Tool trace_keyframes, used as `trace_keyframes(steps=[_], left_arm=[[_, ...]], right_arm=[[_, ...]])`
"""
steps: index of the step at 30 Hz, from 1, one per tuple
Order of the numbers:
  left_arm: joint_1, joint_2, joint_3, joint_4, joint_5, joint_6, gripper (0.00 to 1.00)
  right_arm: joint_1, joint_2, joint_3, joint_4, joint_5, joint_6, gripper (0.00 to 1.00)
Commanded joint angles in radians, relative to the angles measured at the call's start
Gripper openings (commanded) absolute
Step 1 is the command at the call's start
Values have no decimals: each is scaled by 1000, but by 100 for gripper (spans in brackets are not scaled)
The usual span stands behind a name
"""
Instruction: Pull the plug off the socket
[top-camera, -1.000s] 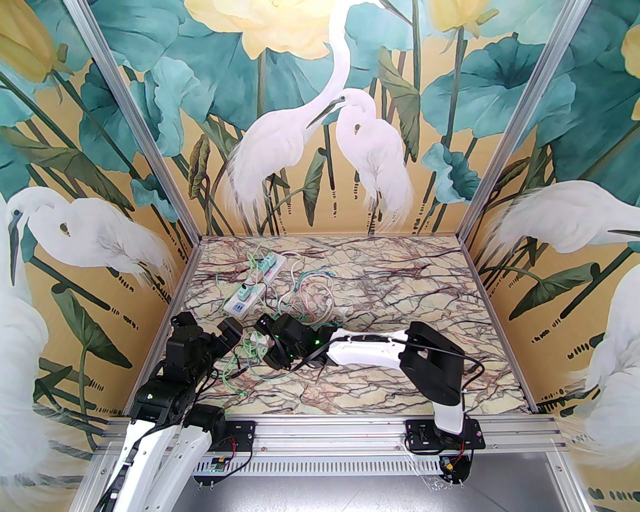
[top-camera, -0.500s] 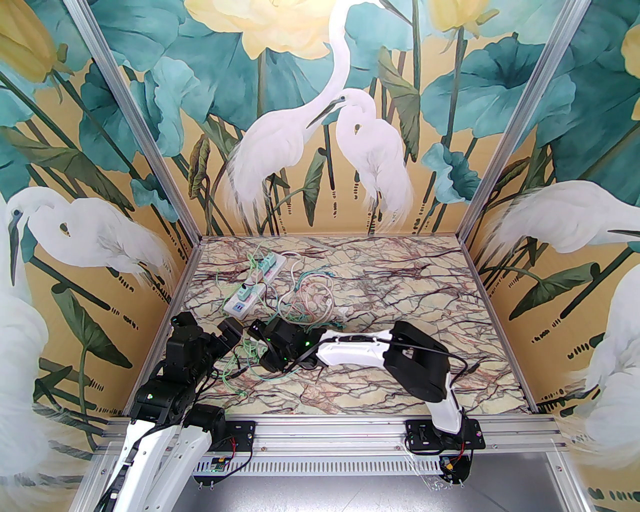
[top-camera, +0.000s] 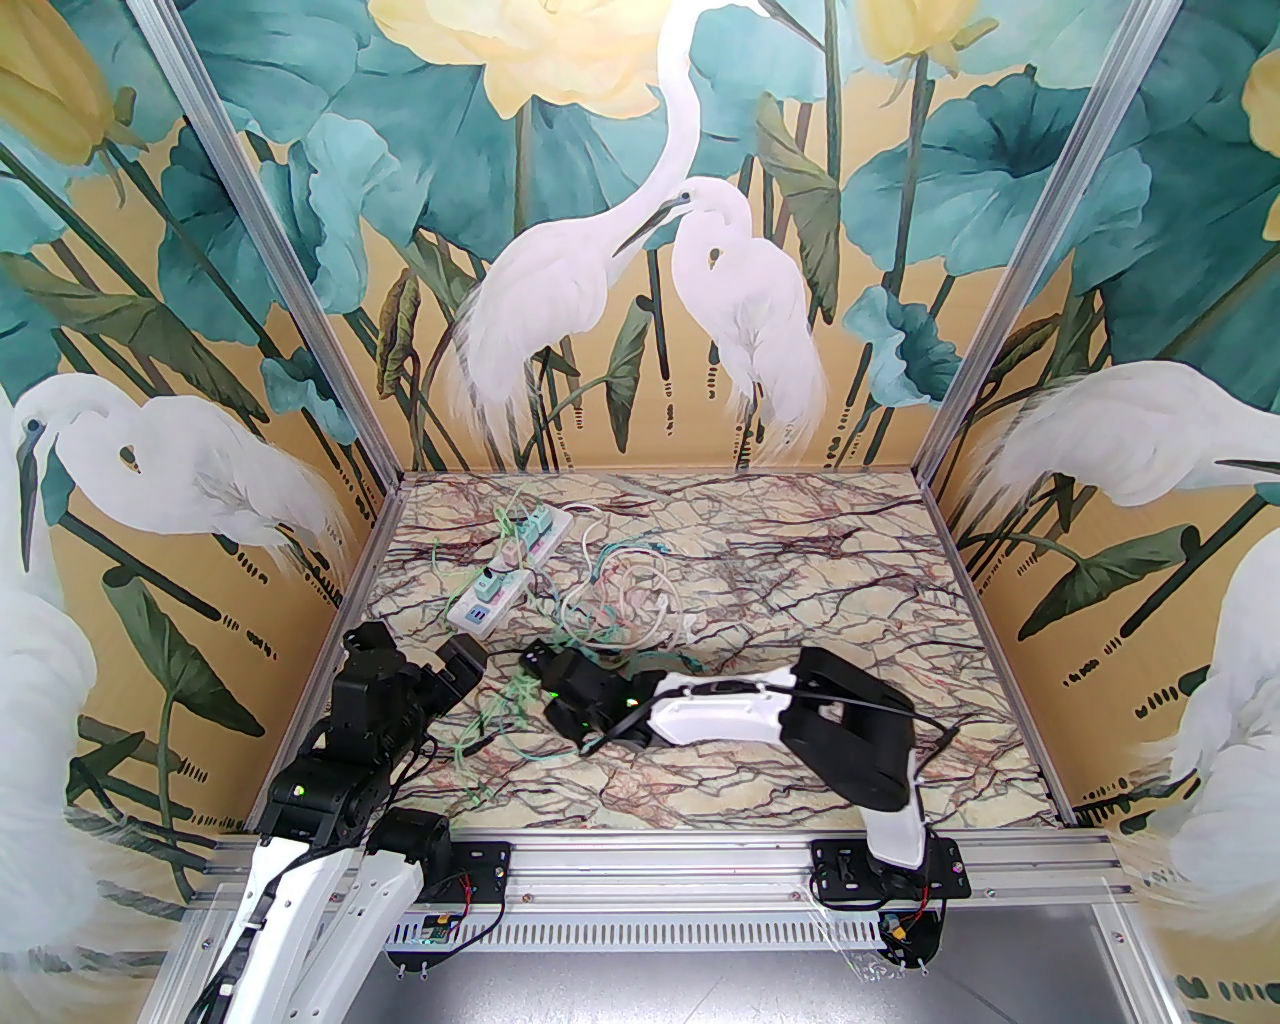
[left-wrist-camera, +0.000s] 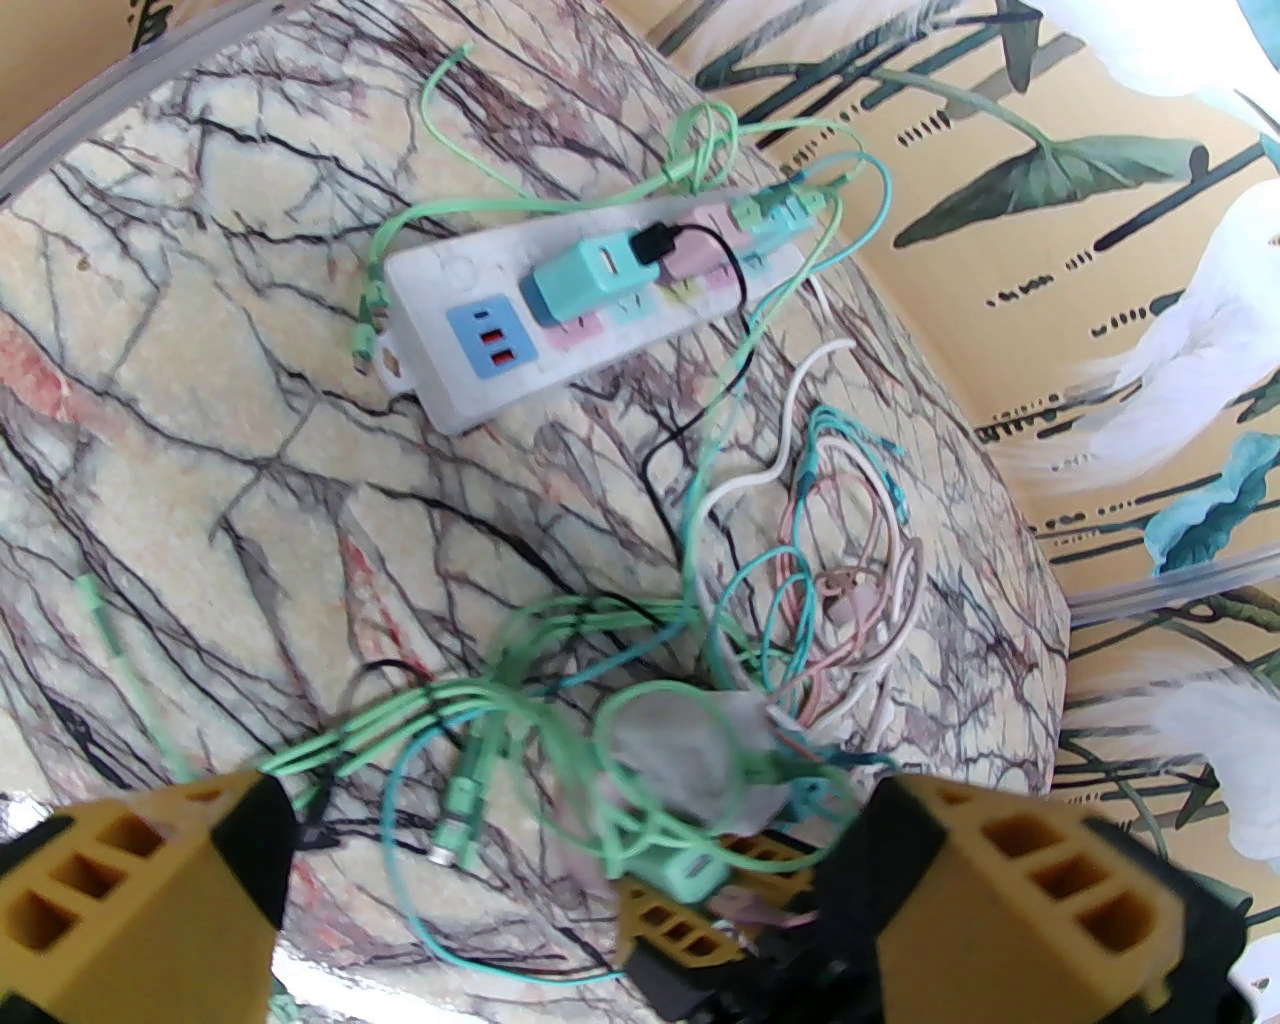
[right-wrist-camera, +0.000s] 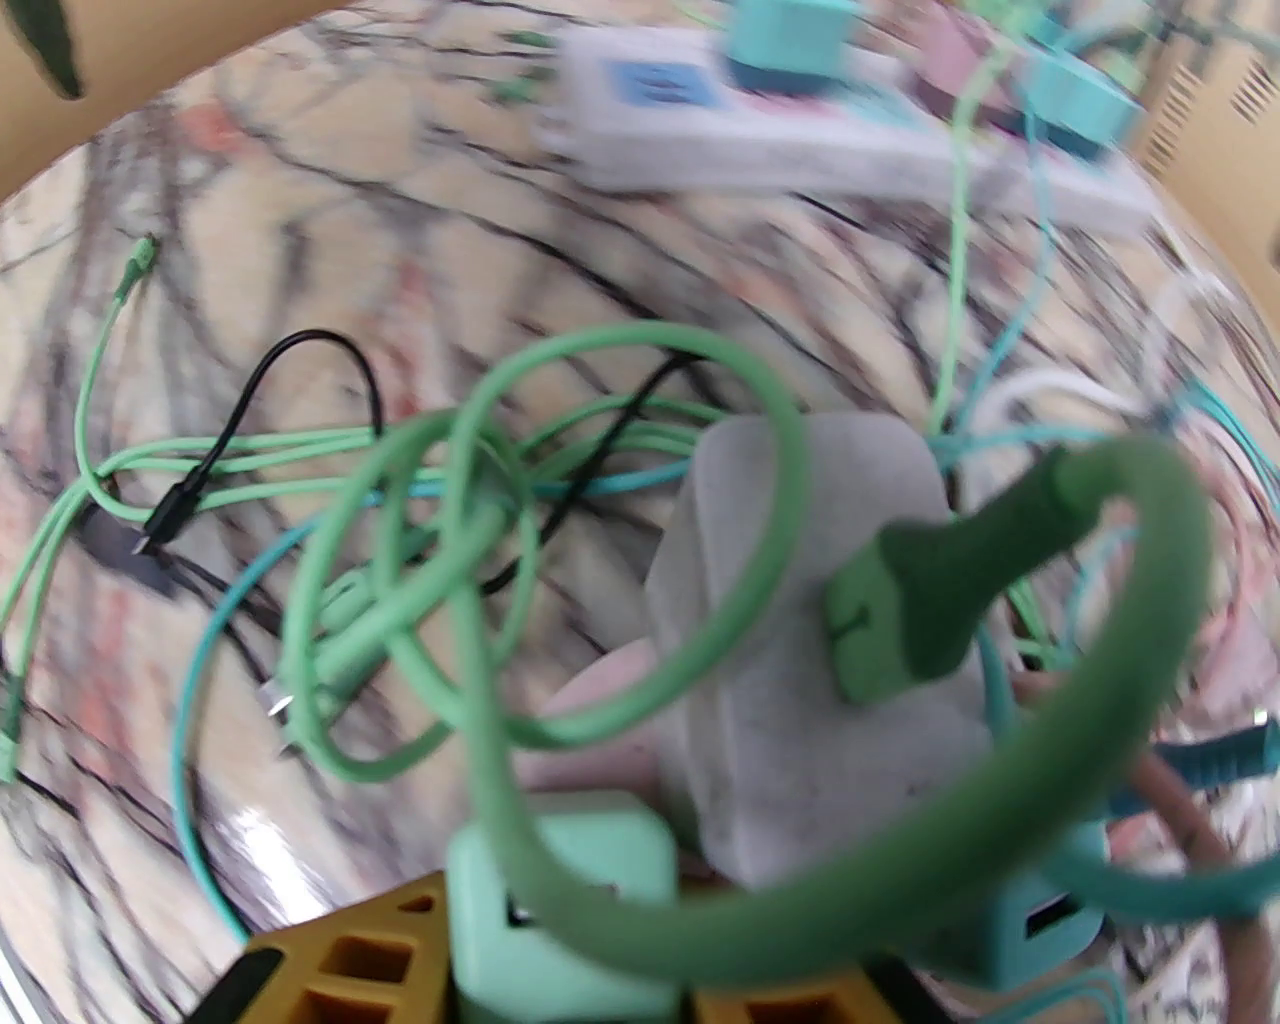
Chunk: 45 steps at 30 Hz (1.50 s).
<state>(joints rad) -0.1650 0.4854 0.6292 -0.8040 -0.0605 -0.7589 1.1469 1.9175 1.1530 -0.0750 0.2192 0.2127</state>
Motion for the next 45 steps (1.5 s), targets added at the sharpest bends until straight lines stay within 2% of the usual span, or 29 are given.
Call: trace_keyframes(steps=[1, 5, 9, 12, 16, 20, 22, 28, 33, 37, 42, 45], left_arm=[[-5, 8, 18, 29, 63, 21, 99], [-7, 18, 15, 42, 82, 23, 99], [-8, 40, 10, 49, 103, 23, 99], [-13, 49, 3, 62, 112, 23, 98], [-26, 56, 4, 66, 117, 27, 96], [-60, 79, 10, 84, 128, 24, 92], [-103, 94, 12, 92, 96, 10, 91], [-330, 171, 0, 147, -54, -86, 87], [-613, 315, -1, 190, -292, -214, 81], [-790, 473, 46, 206, -428, -326, 79], [-899, 730, 165, 225, -490, -398, 68], [-913, 854, 256, 205, -504, -414, 63]], right_arm=[[-55, -71, -64, -7, 136, 90, 35], [-77, -117, -129, 8, 167, 145, 33], [-87, -106, -104, -74, 224, 237, 34], [-85, -88, -93, -58, 193, 255, 37], [-81, -90, -68, -63, 179, 259, 54], [-81, -159, -79, -69, 150, 241, 60], [-82, -213, -107, -59, 127, 221, 64], [-105, -398, -228, -67, 100, 196, 65], [-218, -560, -355, -48, 39, 226, 64], [-289, -654, -430, -25, 36, 233, 64], [-364, -744, -520, 26, 5, 249, 65], [-386, -774, -553, 42, -20, 254, 65]])
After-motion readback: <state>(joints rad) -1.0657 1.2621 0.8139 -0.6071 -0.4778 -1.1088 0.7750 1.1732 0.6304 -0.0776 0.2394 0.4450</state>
